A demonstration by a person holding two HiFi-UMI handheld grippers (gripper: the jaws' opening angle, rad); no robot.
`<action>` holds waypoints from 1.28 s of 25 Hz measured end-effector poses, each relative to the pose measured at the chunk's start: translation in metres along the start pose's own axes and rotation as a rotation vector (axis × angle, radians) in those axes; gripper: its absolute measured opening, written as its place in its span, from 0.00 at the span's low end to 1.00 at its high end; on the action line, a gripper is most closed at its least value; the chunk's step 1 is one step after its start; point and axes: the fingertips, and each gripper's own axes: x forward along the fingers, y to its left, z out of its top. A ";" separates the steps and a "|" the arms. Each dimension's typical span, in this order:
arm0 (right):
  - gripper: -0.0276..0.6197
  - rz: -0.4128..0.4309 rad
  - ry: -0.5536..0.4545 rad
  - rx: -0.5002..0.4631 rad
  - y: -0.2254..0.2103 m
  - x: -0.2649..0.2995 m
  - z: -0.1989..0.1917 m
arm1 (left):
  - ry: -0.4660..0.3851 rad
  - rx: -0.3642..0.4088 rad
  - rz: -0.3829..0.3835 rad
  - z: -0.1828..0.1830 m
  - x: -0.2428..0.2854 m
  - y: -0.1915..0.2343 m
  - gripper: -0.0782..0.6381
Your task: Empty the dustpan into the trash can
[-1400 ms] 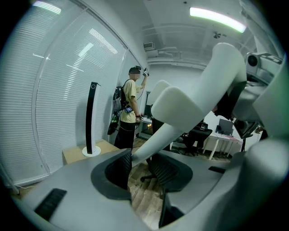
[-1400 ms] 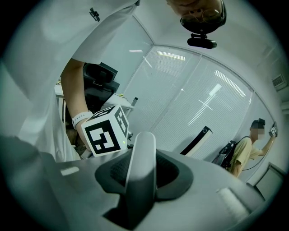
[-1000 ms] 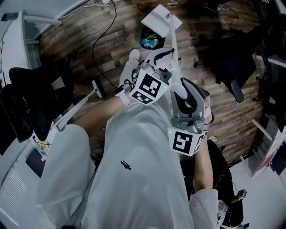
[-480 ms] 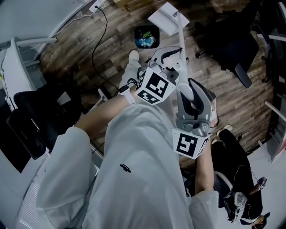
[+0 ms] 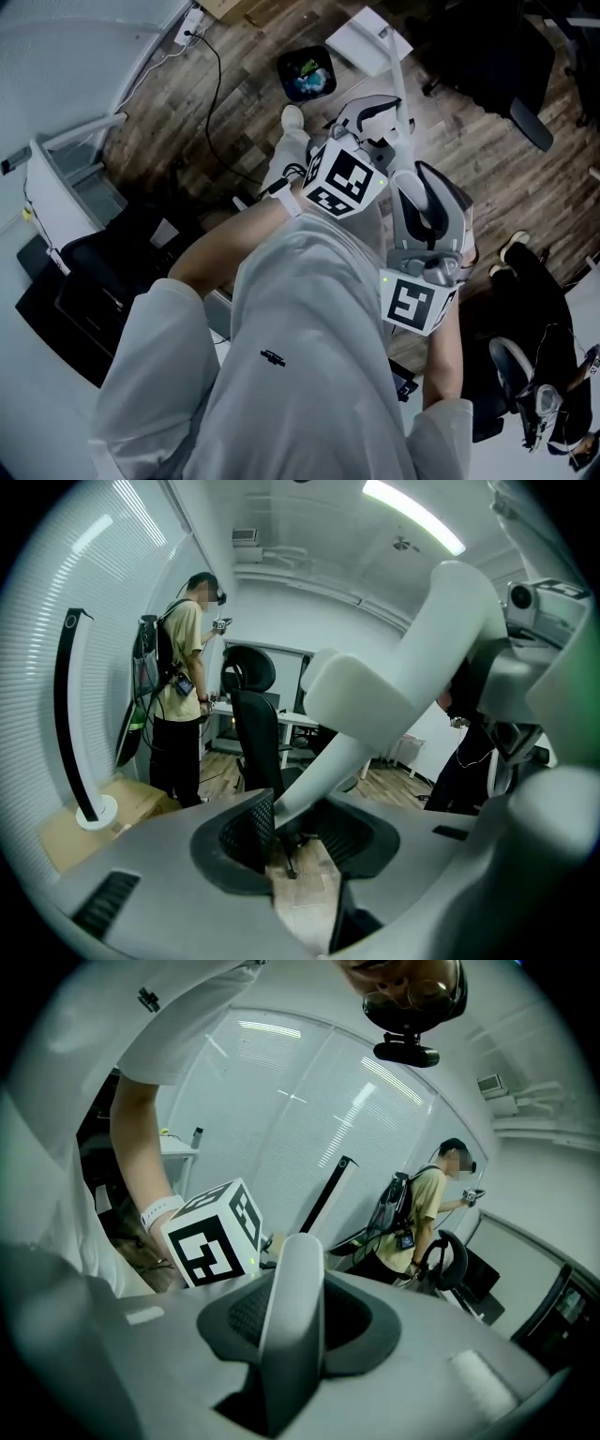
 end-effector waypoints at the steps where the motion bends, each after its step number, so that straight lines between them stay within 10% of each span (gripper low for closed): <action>1: 0.23 -0.005 0.013 0.009 -0.003 0.003 -0.006 | 0.012 0.001 -0.013 -0.003 0.007 -0.001 0.30; 18: 0.23 -0.162 0.218 0.288 -0.064 0.047 -0.127 | 0.171 0.042 -0.185 -0.063 0.129 -0.021 0.29; 32: 0.23 -0.209 0.314 0.476 -0.069 0.049 -0.211 | 0.249 0.032 -0.185 -0.101 0.112 -0.034 0.14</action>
